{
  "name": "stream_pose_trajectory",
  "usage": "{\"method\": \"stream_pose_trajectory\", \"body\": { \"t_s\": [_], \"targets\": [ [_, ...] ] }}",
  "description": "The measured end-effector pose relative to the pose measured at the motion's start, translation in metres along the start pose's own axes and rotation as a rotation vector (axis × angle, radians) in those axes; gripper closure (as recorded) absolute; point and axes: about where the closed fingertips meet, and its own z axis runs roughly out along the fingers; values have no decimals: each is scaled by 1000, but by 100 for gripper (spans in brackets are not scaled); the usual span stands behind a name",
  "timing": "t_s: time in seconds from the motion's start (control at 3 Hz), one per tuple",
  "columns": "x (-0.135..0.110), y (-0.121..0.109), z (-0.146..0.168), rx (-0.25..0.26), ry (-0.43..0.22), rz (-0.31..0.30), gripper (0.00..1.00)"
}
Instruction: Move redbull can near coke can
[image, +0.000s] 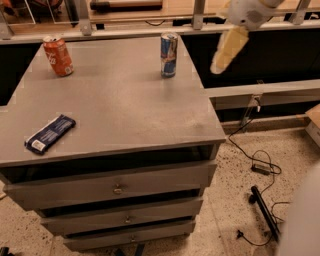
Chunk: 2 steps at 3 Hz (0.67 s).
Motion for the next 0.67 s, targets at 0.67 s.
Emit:
{"method": "stream_pose_trajectory", "body": {
  "t_s": [0.67],
  "targets": [
    [-23, -47, 30, 31, -96, 40, 0]
  ]
}}
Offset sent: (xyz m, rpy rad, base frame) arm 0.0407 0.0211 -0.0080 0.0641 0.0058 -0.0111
